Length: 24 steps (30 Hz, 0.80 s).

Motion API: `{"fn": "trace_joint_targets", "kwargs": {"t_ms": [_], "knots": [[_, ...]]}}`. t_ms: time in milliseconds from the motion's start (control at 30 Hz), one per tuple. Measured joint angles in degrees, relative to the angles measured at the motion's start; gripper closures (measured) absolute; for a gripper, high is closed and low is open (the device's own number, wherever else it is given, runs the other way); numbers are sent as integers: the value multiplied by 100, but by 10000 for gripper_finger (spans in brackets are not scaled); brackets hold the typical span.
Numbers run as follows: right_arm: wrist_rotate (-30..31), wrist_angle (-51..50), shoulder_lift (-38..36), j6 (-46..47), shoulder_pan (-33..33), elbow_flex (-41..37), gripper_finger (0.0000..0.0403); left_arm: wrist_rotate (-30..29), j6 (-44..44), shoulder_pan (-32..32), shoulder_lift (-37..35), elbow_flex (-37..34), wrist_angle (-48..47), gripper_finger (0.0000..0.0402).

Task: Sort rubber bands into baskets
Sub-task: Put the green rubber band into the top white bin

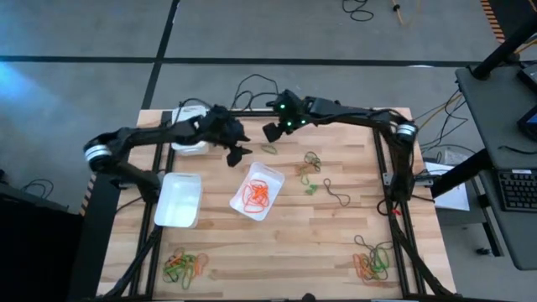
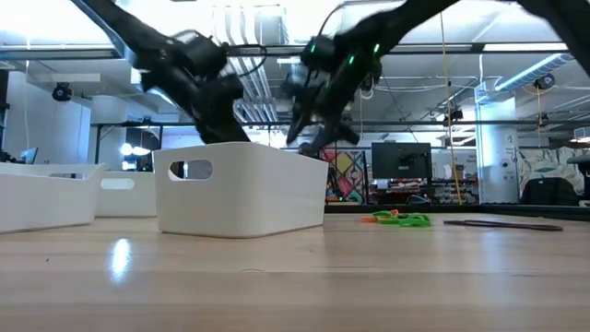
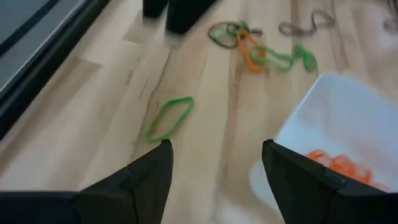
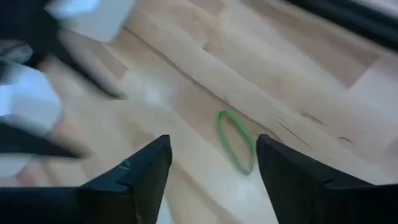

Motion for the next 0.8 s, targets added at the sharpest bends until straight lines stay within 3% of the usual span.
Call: {"fn": "trace_joint_targets", "kwargs": {"t_ms": [133, 333, 533, 800], "knots": [[311, -274, -664, 53, 197, 0, 158, 523, 1242, 234, 751, 475, -27, 171], [1106, -625, -1470, 324, 812, 0, 157, 249, 2531, 305, 1851, 1503, -1041, 171], [1962, -828, -1867, 752, 1528, 0, 164, 5, 3101, 456, 2753, 2576, -2020, 171], [2248, -924, -1869, 1083, 1986, 0, 165, -263, 3466, 407, 3408, 3292, -2326, 171]]}}
